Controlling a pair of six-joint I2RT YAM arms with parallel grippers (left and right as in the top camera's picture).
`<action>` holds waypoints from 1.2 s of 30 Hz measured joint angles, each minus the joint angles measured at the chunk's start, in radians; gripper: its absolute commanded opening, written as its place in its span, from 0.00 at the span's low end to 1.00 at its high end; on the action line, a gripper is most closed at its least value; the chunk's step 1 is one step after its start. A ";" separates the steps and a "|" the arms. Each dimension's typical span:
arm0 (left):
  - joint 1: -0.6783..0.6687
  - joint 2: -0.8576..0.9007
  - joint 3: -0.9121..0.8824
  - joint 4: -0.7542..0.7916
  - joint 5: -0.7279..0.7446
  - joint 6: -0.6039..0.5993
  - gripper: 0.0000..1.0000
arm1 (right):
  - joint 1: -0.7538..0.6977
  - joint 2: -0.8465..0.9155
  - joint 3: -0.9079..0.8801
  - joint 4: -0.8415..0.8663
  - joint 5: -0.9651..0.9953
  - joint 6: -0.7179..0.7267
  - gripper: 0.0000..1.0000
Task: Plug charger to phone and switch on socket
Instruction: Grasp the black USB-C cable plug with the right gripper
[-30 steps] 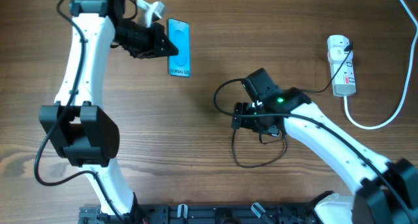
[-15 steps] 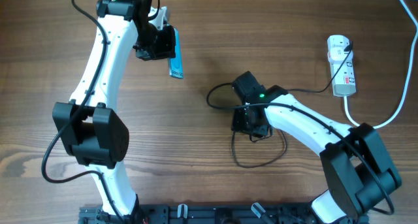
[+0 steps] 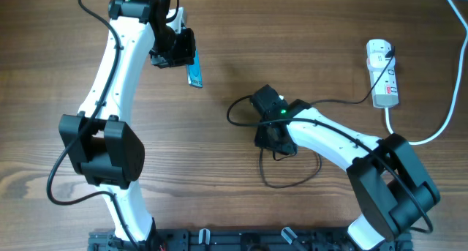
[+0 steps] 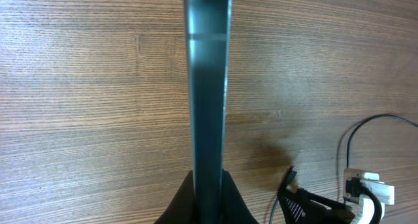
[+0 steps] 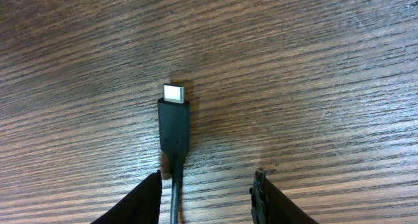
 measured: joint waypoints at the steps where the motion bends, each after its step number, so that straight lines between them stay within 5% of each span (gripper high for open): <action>1: 0.000 0.000 0.000 0.000 0.000 0.000 0.04 | 0.002 0.001 0.000 0.005 0.005 0.003 0.41; 17: 0.000 0.000 0.000 0.007 0.000 -0.003 0.04 | 0.053 0.051 0.058 -0.043 0.098 0.021 0.43; 24: 0.000 0.000 0.000 0.014 0.000 -0.003 0.04 | 0.053 0.068 0.076 -0.057 0.105 0.015 0.25; 36: 0.000 0.000 0.000 0.006 0.000 -0.003 0.04 | 0.052 0.069 0.077 -0.035 0.105 0.026 0.21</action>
